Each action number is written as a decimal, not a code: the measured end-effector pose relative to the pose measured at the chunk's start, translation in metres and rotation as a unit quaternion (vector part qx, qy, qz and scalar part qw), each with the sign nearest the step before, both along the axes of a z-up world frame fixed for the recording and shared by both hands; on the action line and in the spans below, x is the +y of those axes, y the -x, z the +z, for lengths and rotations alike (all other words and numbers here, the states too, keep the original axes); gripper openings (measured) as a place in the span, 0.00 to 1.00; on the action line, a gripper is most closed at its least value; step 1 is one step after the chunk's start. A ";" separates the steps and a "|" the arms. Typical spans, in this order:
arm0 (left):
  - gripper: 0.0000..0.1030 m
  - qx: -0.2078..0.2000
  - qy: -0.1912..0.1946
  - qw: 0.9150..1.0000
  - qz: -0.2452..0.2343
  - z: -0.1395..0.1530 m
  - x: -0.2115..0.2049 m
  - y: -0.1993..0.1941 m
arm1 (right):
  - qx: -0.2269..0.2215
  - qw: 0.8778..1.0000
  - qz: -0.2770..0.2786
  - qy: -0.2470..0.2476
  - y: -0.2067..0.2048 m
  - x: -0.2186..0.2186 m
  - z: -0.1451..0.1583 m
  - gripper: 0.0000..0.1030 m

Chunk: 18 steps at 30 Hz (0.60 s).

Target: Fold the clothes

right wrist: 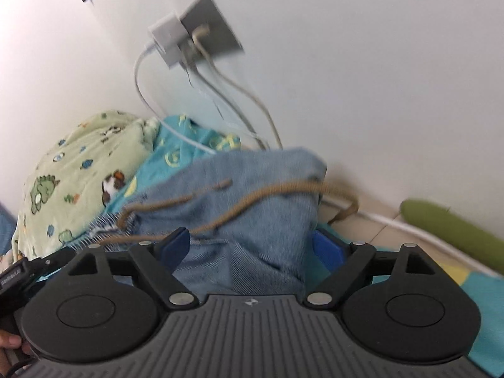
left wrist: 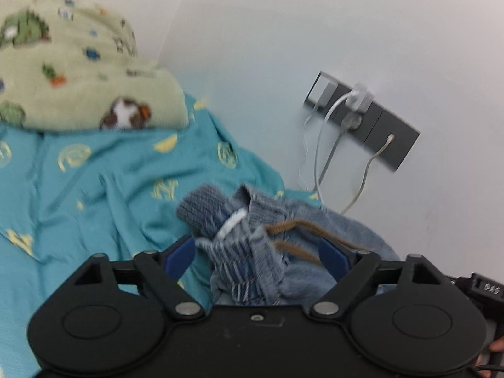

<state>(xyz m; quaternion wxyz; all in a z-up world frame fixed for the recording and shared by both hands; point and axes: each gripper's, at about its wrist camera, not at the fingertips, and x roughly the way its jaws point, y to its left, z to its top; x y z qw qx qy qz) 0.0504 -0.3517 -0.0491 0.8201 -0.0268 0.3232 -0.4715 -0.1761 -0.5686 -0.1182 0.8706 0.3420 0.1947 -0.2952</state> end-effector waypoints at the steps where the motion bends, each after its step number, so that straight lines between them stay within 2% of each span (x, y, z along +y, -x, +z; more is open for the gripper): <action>1: 0.86 -0.010 -0.001 1.000 0.002 0.010 0.003 0.004 | -0.002 1.000 0.004 0.006 0.001 0.001 0.009 0.87; 8: 0.94 -0.066 0.006 0.998 0.019 0.077 0.047 0.037 | -0.022 0.995 0.057 0.077 0.010 0.033 0.080 0.89; 14: 0.97 -0.114 0.000 0.991 0.070 0.128 0.105 0.051 | -0.036 0.983 0.106 0.142 -0.004 0.077 0.129 0.90; 18: 0.98 -0.140 -0.014 0.983 0.114 0.152 0.149 0.058 | -0.056 0.973 0.150 0.165 -0.019 0.113 0.160 0.90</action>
